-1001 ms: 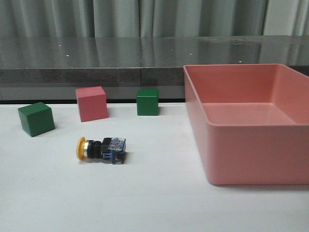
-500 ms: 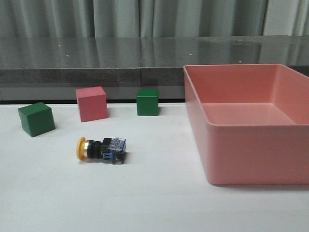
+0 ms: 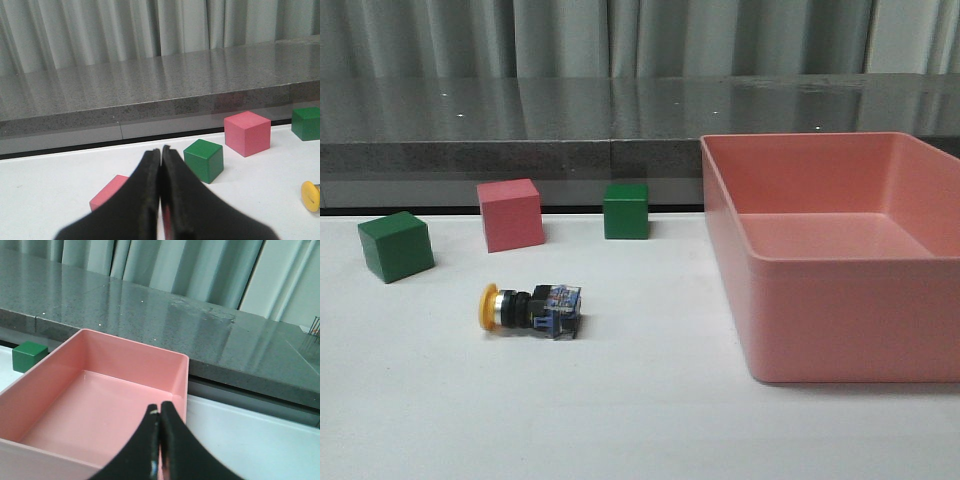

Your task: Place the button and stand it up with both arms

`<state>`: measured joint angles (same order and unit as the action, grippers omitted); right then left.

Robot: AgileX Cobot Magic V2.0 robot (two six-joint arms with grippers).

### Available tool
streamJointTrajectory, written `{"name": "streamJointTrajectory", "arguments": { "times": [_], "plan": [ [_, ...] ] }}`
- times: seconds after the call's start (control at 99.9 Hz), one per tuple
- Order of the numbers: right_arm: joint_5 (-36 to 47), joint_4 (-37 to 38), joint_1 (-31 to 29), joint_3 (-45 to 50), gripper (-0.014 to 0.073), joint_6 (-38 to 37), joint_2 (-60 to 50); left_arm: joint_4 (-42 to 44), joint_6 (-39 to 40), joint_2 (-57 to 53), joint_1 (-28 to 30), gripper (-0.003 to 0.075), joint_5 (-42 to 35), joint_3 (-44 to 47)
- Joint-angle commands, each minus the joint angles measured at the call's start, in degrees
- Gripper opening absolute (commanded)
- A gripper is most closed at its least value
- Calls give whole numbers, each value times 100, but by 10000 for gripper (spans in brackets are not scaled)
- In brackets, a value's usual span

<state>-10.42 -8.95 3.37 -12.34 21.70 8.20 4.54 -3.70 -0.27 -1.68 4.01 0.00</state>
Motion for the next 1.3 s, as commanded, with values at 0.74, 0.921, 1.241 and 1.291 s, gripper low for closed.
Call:
{"name": "streamJointTrajectory", "arguments": {
  "times": [0.74, 0.921, 1.241, 1.291],
  "plan": [
    [496, -45, -30, -161, -62, 0, 47, -2294, 61, 1301, -5, -20, 1072, -1622],
    [496, -45, -30, -161, -62, 0, 47, -2306, -669, 3181, -284, -20, 1796, -3035],
    [496, -45, -30, -161, -62, 0, 47, -2306, -3048, 6077, -1204, 308, 3777, -5317],
    [496, -45, -30, -161, -62, 0, 47, -2306, -3036, 6423, -1334, 454, 3707, -5509]
  ]
}}
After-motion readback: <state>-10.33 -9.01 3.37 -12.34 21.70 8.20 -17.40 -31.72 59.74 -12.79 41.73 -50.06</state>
